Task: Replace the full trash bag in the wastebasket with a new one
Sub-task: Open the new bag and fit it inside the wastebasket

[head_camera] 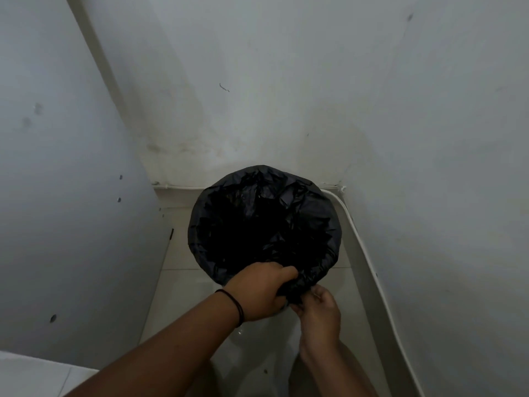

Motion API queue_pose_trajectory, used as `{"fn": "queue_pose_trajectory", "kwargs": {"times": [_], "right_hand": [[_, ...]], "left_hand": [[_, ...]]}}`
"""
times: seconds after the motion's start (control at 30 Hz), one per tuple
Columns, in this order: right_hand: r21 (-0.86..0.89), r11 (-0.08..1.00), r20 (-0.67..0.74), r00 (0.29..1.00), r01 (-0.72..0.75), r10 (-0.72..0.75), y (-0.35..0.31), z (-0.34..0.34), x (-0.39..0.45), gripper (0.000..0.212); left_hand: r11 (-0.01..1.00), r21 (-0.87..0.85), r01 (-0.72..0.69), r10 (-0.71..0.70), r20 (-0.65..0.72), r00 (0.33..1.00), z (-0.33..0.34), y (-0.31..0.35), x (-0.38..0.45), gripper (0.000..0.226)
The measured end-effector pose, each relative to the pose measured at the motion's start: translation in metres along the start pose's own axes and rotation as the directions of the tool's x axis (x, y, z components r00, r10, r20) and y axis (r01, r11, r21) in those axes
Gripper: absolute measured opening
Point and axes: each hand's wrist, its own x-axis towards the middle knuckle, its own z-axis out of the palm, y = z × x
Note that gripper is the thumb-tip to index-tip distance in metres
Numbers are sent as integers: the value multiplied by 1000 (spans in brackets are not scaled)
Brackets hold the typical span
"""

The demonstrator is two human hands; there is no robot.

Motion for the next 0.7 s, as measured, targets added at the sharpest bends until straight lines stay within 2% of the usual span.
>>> {"fn": "queue_pose_trajectory", "kwargs": {"times": [0.07, 0.1, 0.23, 0.3, 0.37, 0.53, 0.7], "right_hand": [[-155, 982, -75, 989, 111, -124, 8, 0, 2, 11], [-244, 956, -70, 980, 165, -187, 11, 1, 1, 15], [-482, 791, 71, 916, 377, -394, 20, 2, -5, 14], [-521, 721, 131, 877, 457, -462, 22, 1, -5, 15], [-535, 695, 147, 863, 481, -484, 19, 1, -1, 13], [-516, 712, 91, 856, 477, -508, 4, -6, 18, 10], [-524, 690, 167, 854, 500, -492, -2, -9, 23, 6]], "left_hand": [[999, -35, 7, -7, 4, 1000, 2, 3, 3, 24], [998, -54, 15, -15, -5, 1000, 2, 4, 4, 24], [987, -158, 44, -52, -49, 997, 4, 4, 7, 20], [981, -185, 58, -69, -49, 996, 3, 3, 10, 20], [978, -197, 67, -78, -47, 996, 2, 3, 12, 20], [974, -208, 89, -100, -41, 994, 0, 4, 12, 17], [968, -231, 99, -111, -39, 993, -2, 4, 16, 17]]}}
